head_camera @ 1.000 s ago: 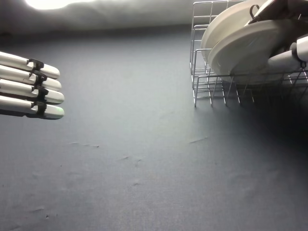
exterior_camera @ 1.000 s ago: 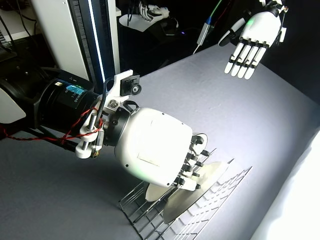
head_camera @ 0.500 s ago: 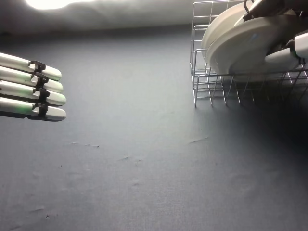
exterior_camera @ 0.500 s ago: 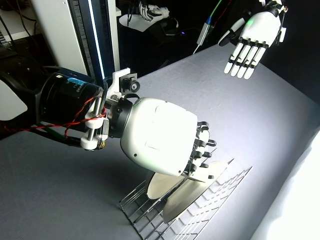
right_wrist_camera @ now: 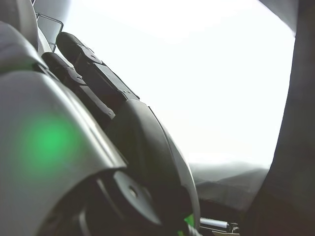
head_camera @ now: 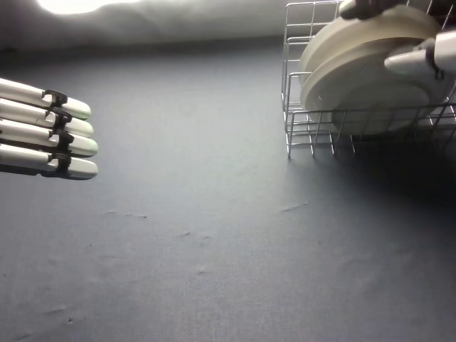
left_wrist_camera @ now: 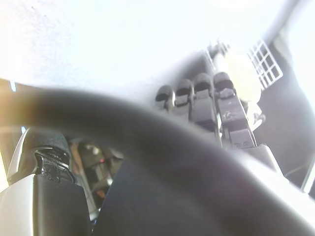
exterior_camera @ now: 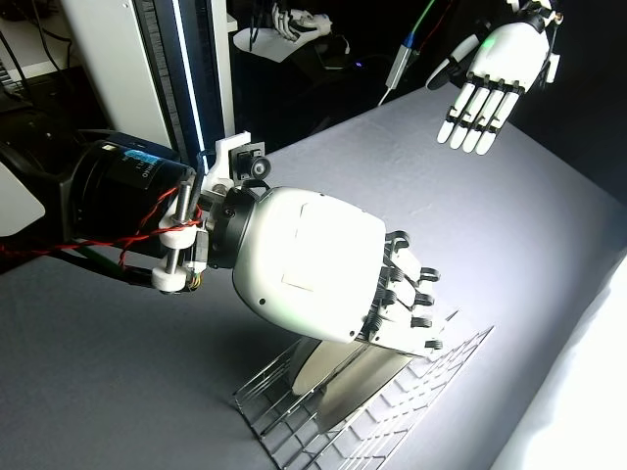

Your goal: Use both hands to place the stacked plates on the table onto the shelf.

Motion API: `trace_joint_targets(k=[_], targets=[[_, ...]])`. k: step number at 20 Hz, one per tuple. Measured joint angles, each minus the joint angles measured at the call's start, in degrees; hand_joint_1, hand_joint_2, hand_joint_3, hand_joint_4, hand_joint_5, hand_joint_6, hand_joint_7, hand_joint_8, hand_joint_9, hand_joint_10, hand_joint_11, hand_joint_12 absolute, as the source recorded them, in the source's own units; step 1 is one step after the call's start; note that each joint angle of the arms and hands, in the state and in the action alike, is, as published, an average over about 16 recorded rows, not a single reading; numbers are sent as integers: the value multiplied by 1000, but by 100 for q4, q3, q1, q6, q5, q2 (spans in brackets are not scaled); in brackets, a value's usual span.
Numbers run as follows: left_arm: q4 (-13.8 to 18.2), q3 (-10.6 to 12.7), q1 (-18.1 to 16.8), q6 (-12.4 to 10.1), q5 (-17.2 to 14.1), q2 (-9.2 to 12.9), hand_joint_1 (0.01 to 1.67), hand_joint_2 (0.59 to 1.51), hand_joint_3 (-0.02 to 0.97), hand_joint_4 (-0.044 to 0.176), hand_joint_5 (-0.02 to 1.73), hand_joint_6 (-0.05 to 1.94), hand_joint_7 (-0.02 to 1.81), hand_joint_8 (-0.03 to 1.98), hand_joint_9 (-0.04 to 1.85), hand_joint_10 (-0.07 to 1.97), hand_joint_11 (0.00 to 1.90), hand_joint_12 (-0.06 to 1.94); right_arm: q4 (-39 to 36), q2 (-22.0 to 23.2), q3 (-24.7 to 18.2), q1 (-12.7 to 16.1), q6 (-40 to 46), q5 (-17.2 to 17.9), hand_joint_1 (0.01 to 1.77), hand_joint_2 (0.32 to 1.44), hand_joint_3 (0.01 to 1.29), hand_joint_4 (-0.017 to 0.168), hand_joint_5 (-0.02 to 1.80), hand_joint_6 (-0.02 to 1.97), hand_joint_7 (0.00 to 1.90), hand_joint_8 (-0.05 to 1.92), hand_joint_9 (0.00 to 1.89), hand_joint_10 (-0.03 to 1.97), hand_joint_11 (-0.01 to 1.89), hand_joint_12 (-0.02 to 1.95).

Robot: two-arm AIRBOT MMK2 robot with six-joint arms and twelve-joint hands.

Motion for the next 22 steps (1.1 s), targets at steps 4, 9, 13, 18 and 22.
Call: trace_joint_targets(k=[4,9,13,18,22], targets=[[-63,-104,0,-177,-100,7,22,1067,18,2,23,11,19,16,18,16,16,8,-612,-7,-52,83,-20,289,1057,1061,14,-3,617,22,682,11,638,19,125,1149],[-165,-248,-1,-399,-245,16,22,1067,17,2,24,11,19,17,18,16,16,8,-1732,-39,-118,161,-107,843,841,1030,14,1,635,23,707,12,666,30,148,1132],[-255,-364,-23,-502,-354,18,22,1068,17,2,24,11,20,17,18,15,16,8,-2673,-71,-159,145,-248,1354,610,1042,14,5,657,22,732,12,697,38,192,1085],[-325,-429,-57,-538,-412,15,22,1069,17,2,22,11,20,16,19,15,16,9,-3418,-104,-155,109,-425,1818,364,1073,14,8,670,22,751,12,725,44,238,1026],[-347,-447,-81,-540,-424,7,22,1069,17,2,22,10,19,16,21,15,16,9,-3722,-123,-150,81,-539,2049,191,1114,14,9,673,22,761,12,737,45,270,962]])
